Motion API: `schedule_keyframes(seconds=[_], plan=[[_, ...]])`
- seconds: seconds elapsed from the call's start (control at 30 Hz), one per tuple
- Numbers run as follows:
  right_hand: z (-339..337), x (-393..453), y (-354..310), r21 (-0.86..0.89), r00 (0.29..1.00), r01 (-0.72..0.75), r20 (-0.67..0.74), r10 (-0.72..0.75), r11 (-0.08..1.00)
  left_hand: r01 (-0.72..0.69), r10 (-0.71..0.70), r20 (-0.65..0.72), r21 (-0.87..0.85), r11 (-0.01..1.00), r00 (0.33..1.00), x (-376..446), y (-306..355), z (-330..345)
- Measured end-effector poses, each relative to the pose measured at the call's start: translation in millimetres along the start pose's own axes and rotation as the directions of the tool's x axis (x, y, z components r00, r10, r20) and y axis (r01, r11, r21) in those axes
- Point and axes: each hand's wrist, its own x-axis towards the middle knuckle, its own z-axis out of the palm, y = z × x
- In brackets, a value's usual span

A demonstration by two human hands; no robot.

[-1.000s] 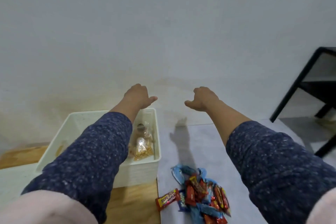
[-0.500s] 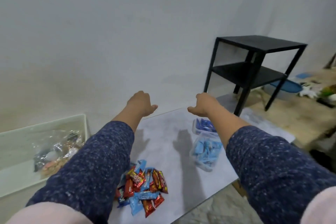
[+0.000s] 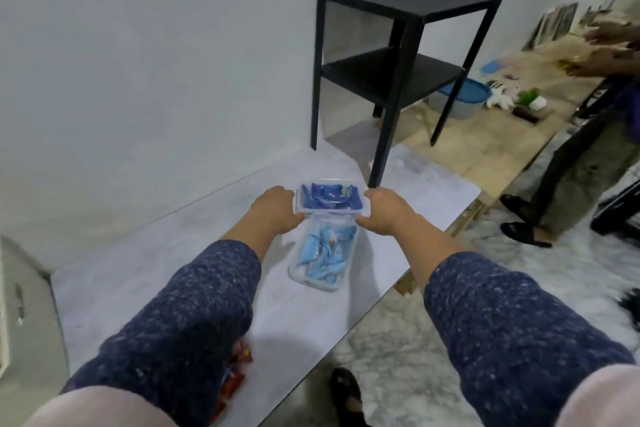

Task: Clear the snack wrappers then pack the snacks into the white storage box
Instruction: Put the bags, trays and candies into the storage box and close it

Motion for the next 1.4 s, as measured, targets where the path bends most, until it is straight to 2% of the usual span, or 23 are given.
schedule_keyframes(seconds=[0.1,0.2,0.33,0.53,0.67,0.8,0.93,1.07,1.13,1.27,1.4], plan=[[12.3,43.8,12.6,-0.012,0.999,0.042,0.036,-0.041,0.999,-0.012,0.016,0.067,-0.057,0.998,0.998,35.7,8.5,23.1],[22.4,99.7,18.1,-0.024,0.987,0.145,0.078,-0.143,0.989,0.015,-0.002,0.095,-0.136,0.991,0.995,75.3,11.4,39.1],[31.2,165.7,26.2,-0.032,0.939,0.298,0.192,-0.287,0.954,0.035,-0.014,0.119,-0.179,0.983,0.993,126.0,7.9,55.4],[44.5,234.1,29.9,-0.055,0.842,0.448,0.360,-0.401,0.892,0.113,-0.111,0.082,-0.013,0.994,0.990,171.6,-6.7,71.7],[52.5,257.7,25.9,0.070,0.826,0.430,0.371,-0.424,0.900,0.203,-0.197,0.095,-0.058,0.977,0.976,192.6,-5.3,75.4],[59.7,270.7,27.7,0.076,0.841,0.378,0.389,-0.376,0.923,0.279,-0.269,0.079,-0.195,0.940,0.960,205.6,3.2,83.6],[61.3,273.6,34.5,0.160,0.872,0.281,0.371,-0.321,0.946,0.382,-0.374,0.120,-0.492,0.782,0.920,208.5,3.6,88.3],[65.2,264.9,37.3,0.249,0.866,0.209,0.403,-0.297,0.946,0.377,-0.358,0.159,-0.611,0.696,0.920,208.8,19.8,79.4],[65.8,259.4,37.2,0.265,0.870,0.193,0.399,-0.290,0.945,0.375,-0.361,0.155,-0.616,0.693,0.920,208.0,26.2,73.6],[58.9,245.5,33.1,0.309,0.919,0.181,0.285,-0.272,0.934,0.327,-0.326,0.113,-0.593,0.736,0.939,201.3,26.3,59.7],[44.3,215.5,27.3,0.379,0.960,0.065,0.231,-0.162,0.923,0.203,-0.247,-0.007,-0.548,0.812,0.969,180.1,27.3,38.6]])
